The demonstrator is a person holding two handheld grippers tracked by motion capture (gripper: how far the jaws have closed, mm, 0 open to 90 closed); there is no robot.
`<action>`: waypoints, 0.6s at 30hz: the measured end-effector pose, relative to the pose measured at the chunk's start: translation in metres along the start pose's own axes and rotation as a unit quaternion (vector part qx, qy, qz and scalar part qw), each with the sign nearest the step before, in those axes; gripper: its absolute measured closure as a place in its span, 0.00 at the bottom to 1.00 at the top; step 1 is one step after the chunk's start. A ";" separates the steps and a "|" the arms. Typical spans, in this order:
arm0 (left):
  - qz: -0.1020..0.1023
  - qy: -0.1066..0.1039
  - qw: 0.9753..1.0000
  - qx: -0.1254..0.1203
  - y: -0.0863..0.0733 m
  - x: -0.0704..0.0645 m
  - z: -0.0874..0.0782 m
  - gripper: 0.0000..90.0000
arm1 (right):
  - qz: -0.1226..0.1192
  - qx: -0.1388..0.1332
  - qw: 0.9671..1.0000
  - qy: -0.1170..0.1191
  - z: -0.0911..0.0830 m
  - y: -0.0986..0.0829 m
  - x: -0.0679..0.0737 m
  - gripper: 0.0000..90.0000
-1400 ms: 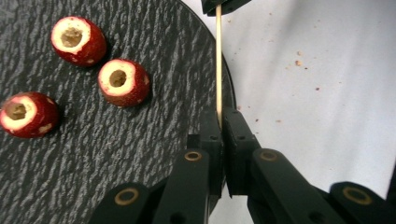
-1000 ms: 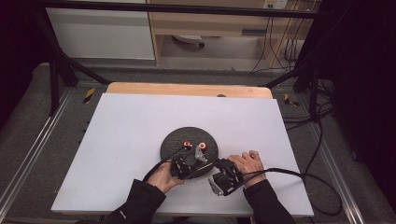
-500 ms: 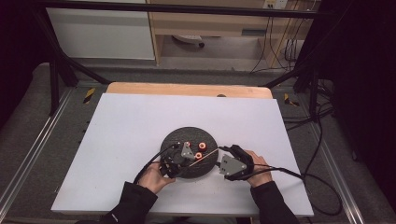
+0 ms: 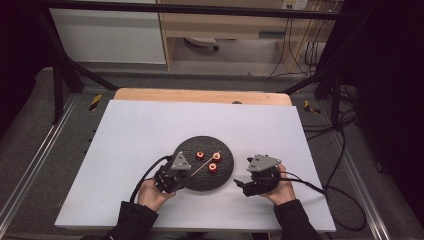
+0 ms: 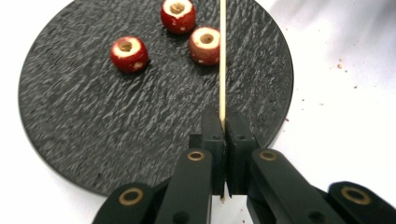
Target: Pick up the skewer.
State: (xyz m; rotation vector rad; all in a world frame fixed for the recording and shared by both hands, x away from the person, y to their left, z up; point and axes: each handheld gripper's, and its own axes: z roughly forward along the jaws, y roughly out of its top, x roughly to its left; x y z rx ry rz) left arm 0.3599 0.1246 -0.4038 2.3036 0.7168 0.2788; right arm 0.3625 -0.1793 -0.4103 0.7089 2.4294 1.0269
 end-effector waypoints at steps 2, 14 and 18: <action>-0.001 0.001 1.000 -0.003 -0.002 0.001 -0.002 0.98 | 0.030 0.011 0.999 0.016 0.003 0.002 -0.002 0.14; -0.026 0.011 0.999 -0.042 -0.024 0.008 -0.018 0.98 | 0.078 0.029 0.996 0.032 0.014 0.021 -0.002 0.07; -0.028 0.015 0.998 -0.047 -0.029 0.009 -0.021 0.98 | 0.072 0.029 0.996 0.035 0.021 0.040 -0.002 0.07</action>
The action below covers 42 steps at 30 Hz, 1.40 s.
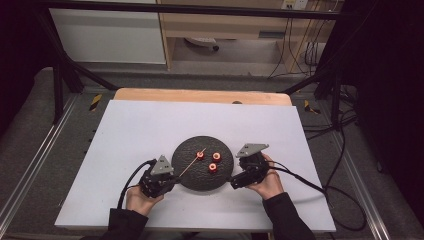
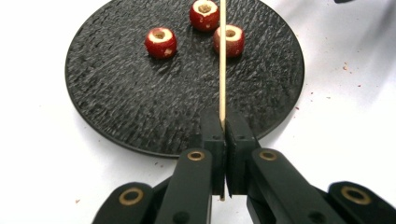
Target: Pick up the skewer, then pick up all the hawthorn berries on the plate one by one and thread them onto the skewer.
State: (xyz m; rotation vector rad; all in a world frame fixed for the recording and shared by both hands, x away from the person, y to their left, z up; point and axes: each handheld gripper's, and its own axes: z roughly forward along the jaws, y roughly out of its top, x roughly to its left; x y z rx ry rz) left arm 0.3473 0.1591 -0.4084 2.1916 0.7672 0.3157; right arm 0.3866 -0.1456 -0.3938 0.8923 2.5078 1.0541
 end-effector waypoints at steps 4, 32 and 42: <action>-0.005 0.000 1.000 -0.007 -0.004 0.002 -0.003 0.98 | 0.000 -0.001 1.000 0.006 0.007 0.013 0.000 0.08; -0.009 -0.002 1.000 -0.007 -0.009 0.005 0.001 0.98 | 0.008 0.093 0.996 0.015 0.072 0.055 -0.029 0.42; -0.011 -0.003 1.000 -0.005 -0.009 0.006 0.003 0.98 | 0.000 0.110 0.993 0.035 0.080 0.054 -0.031 0.57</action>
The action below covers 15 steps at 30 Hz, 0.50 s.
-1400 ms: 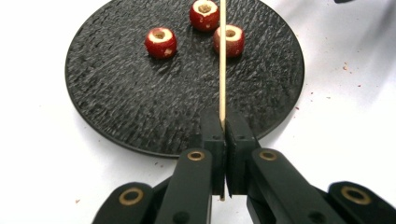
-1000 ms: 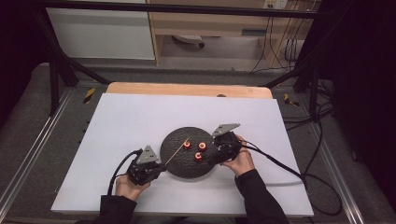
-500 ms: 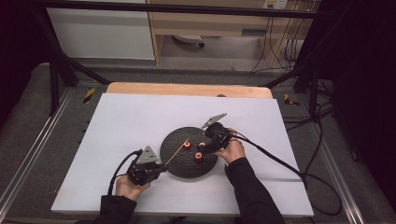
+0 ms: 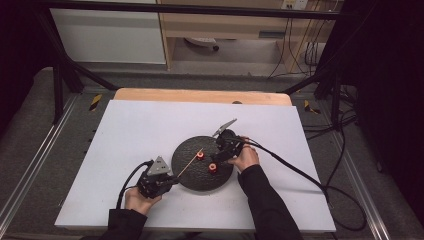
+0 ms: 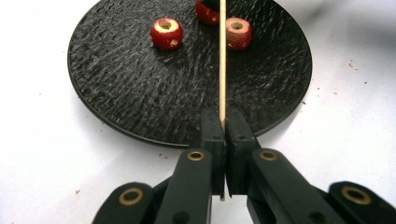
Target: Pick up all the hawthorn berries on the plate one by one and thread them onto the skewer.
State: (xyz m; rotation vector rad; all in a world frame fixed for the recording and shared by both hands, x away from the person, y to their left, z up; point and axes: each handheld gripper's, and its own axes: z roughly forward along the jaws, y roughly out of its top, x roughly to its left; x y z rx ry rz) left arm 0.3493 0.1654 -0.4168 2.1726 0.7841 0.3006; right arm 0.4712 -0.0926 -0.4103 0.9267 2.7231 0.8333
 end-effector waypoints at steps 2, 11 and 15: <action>0.000 0.000 1.000 0.000 0.000 0.000 0.000 0.98 | -0.010 0.007 1.000 -0.001 0.002 0.000 0.000 0.59; 0.002 0.000 1.000 0.000 0.000 0.000 0.000 0.98 | -0.017 0.020 1.000 0.003 0.004 0.000 0.000 0.66; 0.001 0.001 1.000 -0.001 0.001 0.000 -0.001 0.98 | -0.016 0.022 1.000 0.003 0.004 -0.001 0.000 0.67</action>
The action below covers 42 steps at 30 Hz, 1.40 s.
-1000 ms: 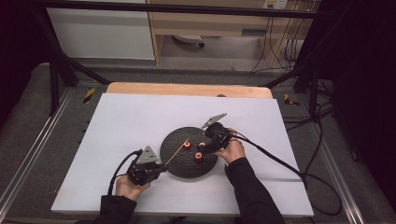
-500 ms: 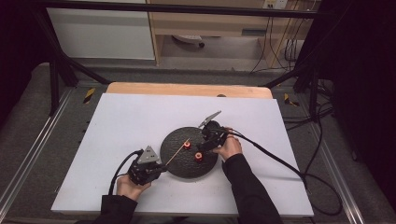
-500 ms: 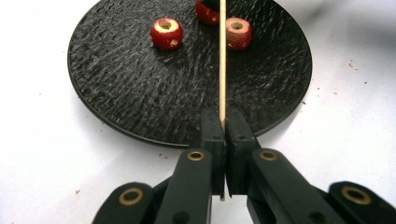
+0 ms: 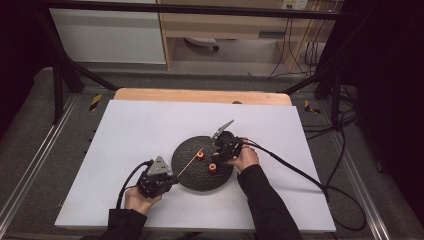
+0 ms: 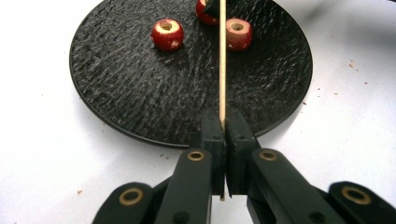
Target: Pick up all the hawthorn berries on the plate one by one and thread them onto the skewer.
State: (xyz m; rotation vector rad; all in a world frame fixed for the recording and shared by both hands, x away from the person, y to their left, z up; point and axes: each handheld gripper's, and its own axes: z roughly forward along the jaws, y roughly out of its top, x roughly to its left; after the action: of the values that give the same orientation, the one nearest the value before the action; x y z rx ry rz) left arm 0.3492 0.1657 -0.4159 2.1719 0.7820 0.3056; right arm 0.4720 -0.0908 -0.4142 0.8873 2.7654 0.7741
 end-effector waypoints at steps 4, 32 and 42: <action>0.000 0.001 1.000 -0.001 0.000 0.000 0.000 0.98 | 0.005 -0.006 1.000 0.000 -0.003 0.000 0.000 0.67; -0.024 0.010 1.000 -0.017 0.001 -0.006 0.005 0.98 | 0.147 -0.231 0.959 0.067 -0.065 -0.037 -0.003 0.68; -0.047 0.016 0.998 -0.027 0.003 -0.013 0.012 0.98 | 0.196 -0.323 0.923 0.078 -0.074 -0.055 0.002 0.68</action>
State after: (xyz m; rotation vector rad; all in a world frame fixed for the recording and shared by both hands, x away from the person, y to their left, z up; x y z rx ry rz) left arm 0.3459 0.1492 -0.4207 2.0782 0.8805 0.3105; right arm 0.4218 -0.1596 -0.3790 1.2588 2.1846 1.7504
